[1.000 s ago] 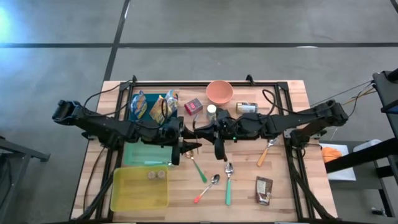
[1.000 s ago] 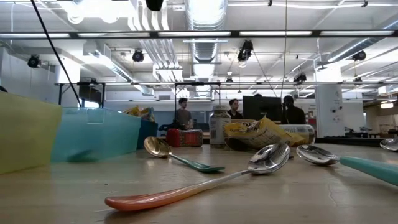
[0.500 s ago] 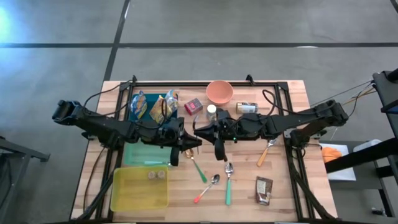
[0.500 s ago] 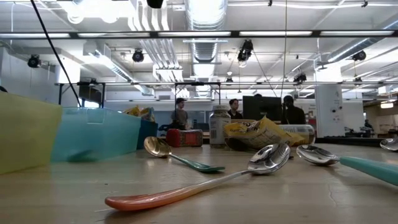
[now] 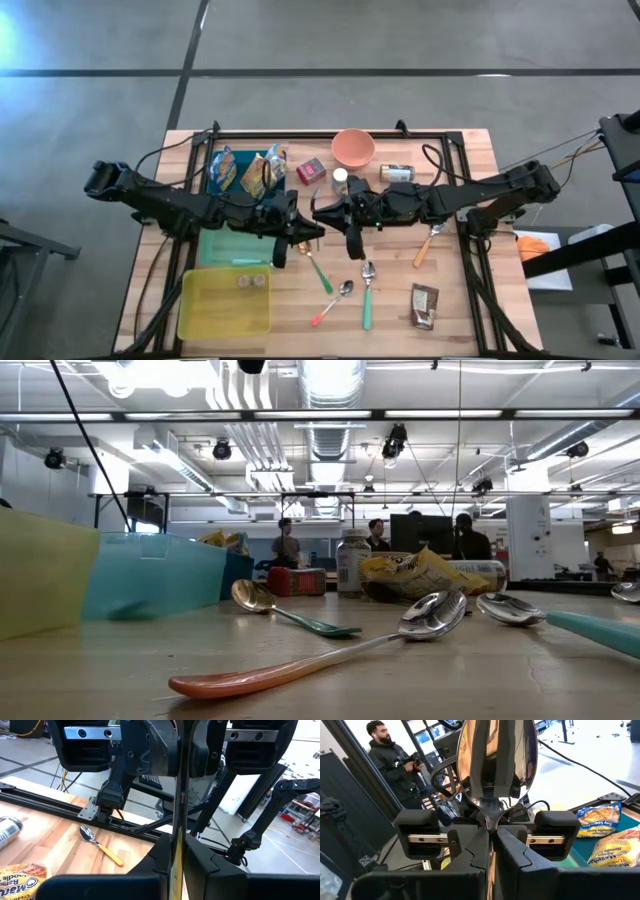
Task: Pick & Place Food Item
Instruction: Put the silver spoon into the light blue bin
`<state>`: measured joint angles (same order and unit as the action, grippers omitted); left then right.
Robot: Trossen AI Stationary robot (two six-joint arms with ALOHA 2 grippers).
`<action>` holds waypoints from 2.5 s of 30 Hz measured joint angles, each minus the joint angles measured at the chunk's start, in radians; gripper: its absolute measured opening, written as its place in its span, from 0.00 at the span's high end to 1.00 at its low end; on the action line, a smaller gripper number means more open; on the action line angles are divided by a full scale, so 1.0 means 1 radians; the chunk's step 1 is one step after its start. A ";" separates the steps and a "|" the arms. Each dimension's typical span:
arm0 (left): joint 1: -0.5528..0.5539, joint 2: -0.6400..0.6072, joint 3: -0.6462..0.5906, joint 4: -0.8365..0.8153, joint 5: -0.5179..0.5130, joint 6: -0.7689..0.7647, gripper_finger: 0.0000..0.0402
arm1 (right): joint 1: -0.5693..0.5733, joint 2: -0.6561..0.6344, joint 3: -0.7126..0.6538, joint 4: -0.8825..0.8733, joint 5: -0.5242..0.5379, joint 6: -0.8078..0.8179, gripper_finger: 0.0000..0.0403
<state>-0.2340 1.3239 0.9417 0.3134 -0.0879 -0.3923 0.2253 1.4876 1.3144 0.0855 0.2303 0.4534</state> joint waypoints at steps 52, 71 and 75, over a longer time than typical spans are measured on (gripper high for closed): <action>0.048 -0.359 0.000 -1.353 0.044 -0.289 0.94 | -0.023 -0.048 0.000 -0.273 0.106 0.121 0.47; 0.048 -0.044 -0.012 -1.525 0.036 -0.061 0.94 | -0.018 -0.047 0.000 -0.307 0.102 0.172 0.47; 0.048 -0.052 -0.081 -1.456 0.044 -0.052 0.94 | -0.003 -0.046 0.000 -0.338 0.104 0.187 0.47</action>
<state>-0.1864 1.2721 0.8606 -1.1424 -0.0439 -0.4444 0.2224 1.4414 1.3144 -0.2520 0.3344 0.6404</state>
